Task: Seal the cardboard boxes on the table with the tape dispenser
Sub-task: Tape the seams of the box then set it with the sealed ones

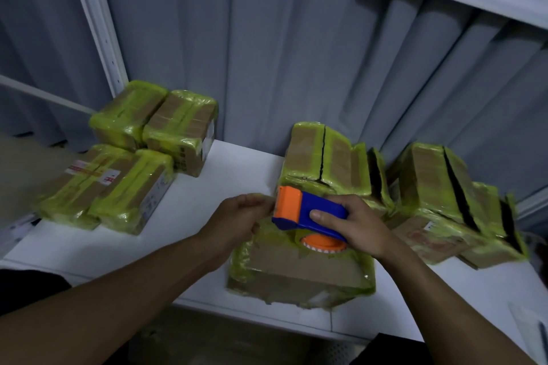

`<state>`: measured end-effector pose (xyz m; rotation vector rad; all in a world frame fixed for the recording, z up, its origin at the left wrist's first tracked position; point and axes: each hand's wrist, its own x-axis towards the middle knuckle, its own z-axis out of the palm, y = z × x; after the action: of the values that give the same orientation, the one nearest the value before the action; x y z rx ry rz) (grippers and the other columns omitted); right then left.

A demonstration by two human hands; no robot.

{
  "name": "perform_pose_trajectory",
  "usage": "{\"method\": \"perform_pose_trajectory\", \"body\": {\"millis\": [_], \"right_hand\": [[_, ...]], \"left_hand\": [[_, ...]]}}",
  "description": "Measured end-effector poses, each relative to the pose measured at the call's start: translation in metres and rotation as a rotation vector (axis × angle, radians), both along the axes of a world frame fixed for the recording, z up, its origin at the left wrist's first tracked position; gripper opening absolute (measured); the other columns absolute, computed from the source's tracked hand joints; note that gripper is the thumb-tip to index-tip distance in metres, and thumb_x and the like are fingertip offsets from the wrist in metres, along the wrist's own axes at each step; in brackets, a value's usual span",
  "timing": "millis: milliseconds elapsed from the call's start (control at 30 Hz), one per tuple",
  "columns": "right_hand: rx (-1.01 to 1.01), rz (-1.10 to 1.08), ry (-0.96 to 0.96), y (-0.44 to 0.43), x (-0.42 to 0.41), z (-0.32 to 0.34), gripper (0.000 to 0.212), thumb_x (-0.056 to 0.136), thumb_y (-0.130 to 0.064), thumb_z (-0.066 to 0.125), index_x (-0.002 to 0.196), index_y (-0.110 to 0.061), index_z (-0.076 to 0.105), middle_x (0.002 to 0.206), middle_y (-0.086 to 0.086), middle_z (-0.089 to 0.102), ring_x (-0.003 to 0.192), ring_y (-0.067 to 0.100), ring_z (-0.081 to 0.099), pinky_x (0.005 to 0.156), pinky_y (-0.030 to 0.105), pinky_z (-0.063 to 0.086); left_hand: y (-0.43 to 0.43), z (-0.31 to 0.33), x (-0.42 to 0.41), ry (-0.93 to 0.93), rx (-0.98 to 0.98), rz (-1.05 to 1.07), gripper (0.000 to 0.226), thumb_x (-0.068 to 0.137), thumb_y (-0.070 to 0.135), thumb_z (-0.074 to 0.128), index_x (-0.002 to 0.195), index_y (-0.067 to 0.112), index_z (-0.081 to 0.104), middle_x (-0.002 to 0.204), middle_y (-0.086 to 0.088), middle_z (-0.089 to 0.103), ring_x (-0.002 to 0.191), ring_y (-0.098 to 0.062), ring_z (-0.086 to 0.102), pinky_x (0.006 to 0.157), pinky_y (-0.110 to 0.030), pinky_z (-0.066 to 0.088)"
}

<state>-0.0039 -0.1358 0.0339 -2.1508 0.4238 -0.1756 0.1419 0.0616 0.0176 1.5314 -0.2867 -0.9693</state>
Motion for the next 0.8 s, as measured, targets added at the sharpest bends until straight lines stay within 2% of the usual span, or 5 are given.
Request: {"method": "perform_pose_trajectory", "body": {"millis": [100,267,500,667,800], "right_hand": [[0.023,-0.003,0.0,0.002,-0.001,0.002,0.064,0.076,-0.076,0.069,0.074,-0.012,0.065,0.062,0.004,0.062,0.056,0.019,0.061,0.058,0.033,0.045],[-0.005,-0.013,0.021,0.005,0.001,0.006,0.057,0.077,-0.069,0.071,0.07,-0.013,0.063,0.058,0.001,0.06,0.053,0.015,0.059,0.056,0.031,0.044],[-0.125,-0.006,0.053,0.016,0.01,0.025,0.047,0.08,-0.061,0.07,0.075,-0.014,0.069,0.066,0.004,0.068,0.058,0.014,0.065,0.055,0.022,0.046],[-0.222,-0.054,0.124,0.015,0.014,0.039,0.054,0.077,-0.069,0.067,0.07,-0.016,0.066,0.057,-0.003,0.061,0.05,0.009,0.058,0.05,0.018,0.04],[-0.274,-0.026,0.173,0.022,0.02,0.04,0.057,0.076,-0.075,0.064,0.071,-0.019,0.067,0.062,0.002,0.065,0.054,0.015,0.061,0.052,0.021,0.042]], "left_hand": [[0.0,0.004,-0.003,-0.007,-0.021,-0.027,0.019,0.096,0.027,0.061,0.095,0.016,0.077,0.074,0.006,0.068,0.061,-0.013,0.05,0.049,-0.023,0.035],[0.002,0.005,0.001,-0.177,0.002,-0.006,0.02,0.096,0.019,0.063,0.08,0.021,0.075,0.055,0.015,0.063,0.049,0.005,0.053,0.048,-0.013,0.04],[0.013,0.012,0.019,-0.277,0.0,-0.022,0.017,0.094,0.021,0.066,0.087,0.009,0.076,0.056,0.013,0.065,0.049,0.009,0.054,0.047,-0.006,0.037],[0.038,0.012,0.051,-0.249,0.069,0.064,0.017,0.092,0.03,0.069,0.088,0.016,0.077,0.084,0.006,0.077,0.058,-0.007,0.047,0.057,-0.025,0.035],[0.054,0.001,0.06,-0.231,0.119,0.087,0.018,0.092,0.029,0.069,0.088,0.014,0.077,0.084,0.007,0.077,0.068,-0.015,0.045,0.061,-0.027,0.038]]}}
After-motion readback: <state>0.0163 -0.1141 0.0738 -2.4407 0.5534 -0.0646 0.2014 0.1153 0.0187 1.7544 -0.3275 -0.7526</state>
